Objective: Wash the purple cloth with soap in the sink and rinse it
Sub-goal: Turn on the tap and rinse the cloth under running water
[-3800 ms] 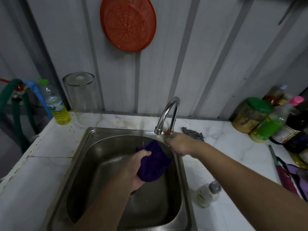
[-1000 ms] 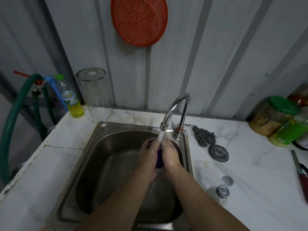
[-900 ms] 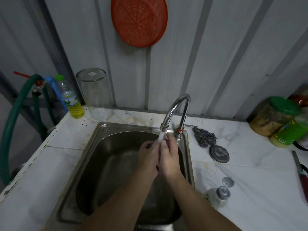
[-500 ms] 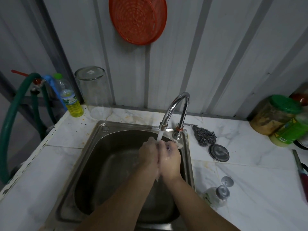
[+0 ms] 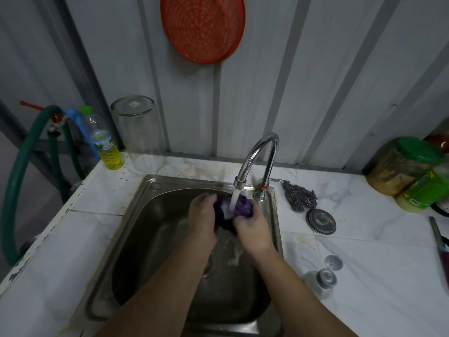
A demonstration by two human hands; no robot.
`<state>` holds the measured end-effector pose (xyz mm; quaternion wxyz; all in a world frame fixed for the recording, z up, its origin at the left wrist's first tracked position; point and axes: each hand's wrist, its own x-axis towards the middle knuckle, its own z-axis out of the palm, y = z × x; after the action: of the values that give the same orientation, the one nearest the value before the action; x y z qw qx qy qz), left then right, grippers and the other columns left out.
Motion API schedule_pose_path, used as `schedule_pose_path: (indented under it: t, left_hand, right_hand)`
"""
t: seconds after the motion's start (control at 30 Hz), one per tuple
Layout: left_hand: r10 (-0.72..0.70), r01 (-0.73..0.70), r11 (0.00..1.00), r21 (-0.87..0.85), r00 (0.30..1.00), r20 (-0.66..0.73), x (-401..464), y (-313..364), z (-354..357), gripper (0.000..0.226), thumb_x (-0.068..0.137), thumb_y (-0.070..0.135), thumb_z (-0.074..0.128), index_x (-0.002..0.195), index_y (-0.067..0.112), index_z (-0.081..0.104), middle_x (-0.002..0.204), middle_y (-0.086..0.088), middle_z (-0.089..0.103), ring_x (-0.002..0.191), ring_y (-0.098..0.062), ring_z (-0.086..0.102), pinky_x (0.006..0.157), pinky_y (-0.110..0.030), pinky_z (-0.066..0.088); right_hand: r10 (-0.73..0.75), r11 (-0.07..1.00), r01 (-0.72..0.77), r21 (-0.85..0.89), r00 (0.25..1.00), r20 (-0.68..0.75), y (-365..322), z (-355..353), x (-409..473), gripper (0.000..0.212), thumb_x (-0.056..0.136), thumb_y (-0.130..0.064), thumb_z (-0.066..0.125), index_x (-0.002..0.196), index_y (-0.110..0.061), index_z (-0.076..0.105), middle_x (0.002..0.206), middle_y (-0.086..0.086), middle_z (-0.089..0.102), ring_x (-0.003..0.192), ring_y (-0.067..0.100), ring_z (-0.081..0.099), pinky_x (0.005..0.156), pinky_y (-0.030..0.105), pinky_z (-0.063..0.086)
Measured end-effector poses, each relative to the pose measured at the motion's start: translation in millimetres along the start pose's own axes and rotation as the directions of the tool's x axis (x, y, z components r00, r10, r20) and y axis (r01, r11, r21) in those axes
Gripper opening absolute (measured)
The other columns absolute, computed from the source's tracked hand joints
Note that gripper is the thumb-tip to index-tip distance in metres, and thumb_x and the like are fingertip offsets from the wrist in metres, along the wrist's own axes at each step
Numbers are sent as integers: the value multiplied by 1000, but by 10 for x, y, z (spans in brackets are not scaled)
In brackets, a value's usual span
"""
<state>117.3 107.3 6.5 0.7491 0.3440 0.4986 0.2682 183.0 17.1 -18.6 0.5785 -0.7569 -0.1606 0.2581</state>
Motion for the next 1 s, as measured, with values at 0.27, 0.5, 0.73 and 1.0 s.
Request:
schedule_pose_path:
  t: [0.27, 0.5, 0.73, 1.0]
  left_hand:
    - [-198, 185, 977, 104, 970, 137, 46, 40, -56, 23, 89, 30, 72, 101, 12, 80, 104, -18, 79, 94, -36, 75, 78, -46, 62]
    - [-232, 271, 960, -70, 911, 342, -21, -246, -118, 5, 100, 24, 60, 99, 21, 64, 76, 2, 77, 64, -12, 75, 54, -27, 63]
    - [-164, 165, 986, 14, 972, 167, -61, -171, 104, 33, 86, 43, 70, 71, 17, 84, 80, -14, 81, 75, -29, 79, 58, -36, 62]
    - [-146, 142, 977, 157, 989, 14, -88, -98, 40, 29, 85, 36, 61, 74, 19, 80, 94, -16, 77, 92, -34, 71, 90, -51, 58]
  right_hand:
    - [-214, 976, 210, 59, 976, 52, -3, -106, -301, 34, 81, -17, 45, 107, -23, 67, 117, 4, 53, 107, -5, 54, 94, 13, 46]
    - [-635, 732, 602, -320, 773, 1, 73, 138, -382, 28, 93, -59, 56, 107, -34, 59, 104, -12, 51, 99, 3, 52, 82, 11, 41]
    - [-135, 971, 121, -207, 989, -55, -138, 150, 227, 35, 97, -43, 55, 76, -17, 64, 73, -3, 67, 70, 17, 63, 63, 15, 49]
    - [130, 966, -138, -219, 990, -55, -19, 120, 280, 31, 104, -40, 48, 121, -20, 64, 116, 9, 71, 108, 27, 67, 100, 45, 53]
